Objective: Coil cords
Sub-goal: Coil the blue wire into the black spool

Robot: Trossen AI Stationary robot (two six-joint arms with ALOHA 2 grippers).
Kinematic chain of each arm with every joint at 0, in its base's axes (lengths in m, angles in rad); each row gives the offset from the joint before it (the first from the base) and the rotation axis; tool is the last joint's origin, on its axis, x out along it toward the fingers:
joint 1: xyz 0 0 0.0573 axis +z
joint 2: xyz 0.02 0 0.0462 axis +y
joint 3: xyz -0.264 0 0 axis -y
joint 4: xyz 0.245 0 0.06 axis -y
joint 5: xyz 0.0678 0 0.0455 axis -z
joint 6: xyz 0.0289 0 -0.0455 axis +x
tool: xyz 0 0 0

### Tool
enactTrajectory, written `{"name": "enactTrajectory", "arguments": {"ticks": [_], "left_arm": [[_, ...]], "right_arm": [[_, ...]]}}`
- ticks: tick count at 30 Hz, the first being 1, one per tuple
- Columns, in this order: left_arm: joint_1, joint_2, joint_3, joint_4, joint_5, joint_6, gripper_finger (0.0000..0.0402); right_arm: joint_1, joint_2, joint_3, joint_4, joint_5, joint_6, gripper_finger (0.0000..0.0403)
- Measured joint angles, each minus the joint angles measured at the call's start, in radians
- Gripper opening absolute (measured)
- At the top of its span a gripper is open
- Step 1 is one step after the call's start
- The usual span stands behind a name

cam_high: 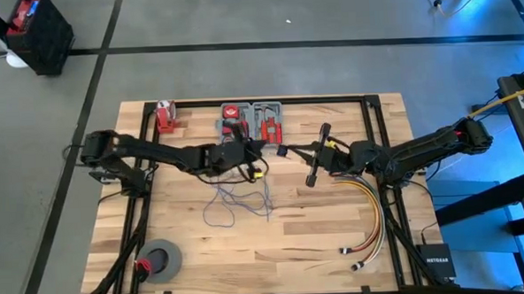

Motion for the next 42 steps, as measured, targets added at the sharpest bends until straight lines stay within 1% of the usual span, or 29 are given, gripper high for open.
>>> {"name": "enactTrajectory", "arguments": {"ticks": [3,5,8,11,14,16,18,22,28,35,42], "left_arm": [[-0.009,-0.085,0.0,-0.049,0.0,-0.039,0.0004],[-0.01,-0.136,0.0,-0.099,0.023,-0.082,0.0005],[-0.008,-0.197,0.0,-0.151,0.131,-0.182,0.0002],[-0.008,-0.212,0.0,-0.13,0.232,-0.265,0.0004],[-0.01,-0.186,0.0,-0.093,0.258,-0.318,0.0006],[-0.01,-0.162,0.0,-0.063,0.3,-0.355,0.0006],[-0.011,-0.133,0.0,-0.019,0.319,-0.381,0.0007],[-0.016,-0.049,0.0,0.128,0.324,-0.394,0.0007],[-0.015,0.092,0.003,0.369,0.325,-0.394,0.0007],[-0.014,0.168,0.027,0.397,0.305,-0.364,0.0007],[-0.009,0.169,0.031,0.4,0.274,-0.332,0.0008]], "right_arm": [[-0.001,0.0,0.017,-0.078,0.023,-0.001,0.0005],[-0.001,0.0,0.02,-0.108,0.047,-0.006,0.0005],[-0.013,0.011,0.02,-0.15,0.085,-0.026,0.0005],[-0.04,0.044,0.02,-0.142,0.088,-0.026,0.0005],[-0.074,0.096,0.02,-0.116,0.089,-0.027,0.0005],[-0.1,0.126,0.02,-0.09,0.108,-0.027,0.0005],[-0.124,0.15,0.02,-0.048,0.12,-0.026,0.0005],[-0.135,0.179,0.02,-0.004,0.101,-0.015,0.0005],[-0.133,0.179,0.035,0.008,0.098,0.025,0.0005],[-0.132,0.165,0.07,0.001,0.115,0.08,0.0005],[-0.132,0.105,0.092,-0.005,0.112,0.103,0.0005]]}}
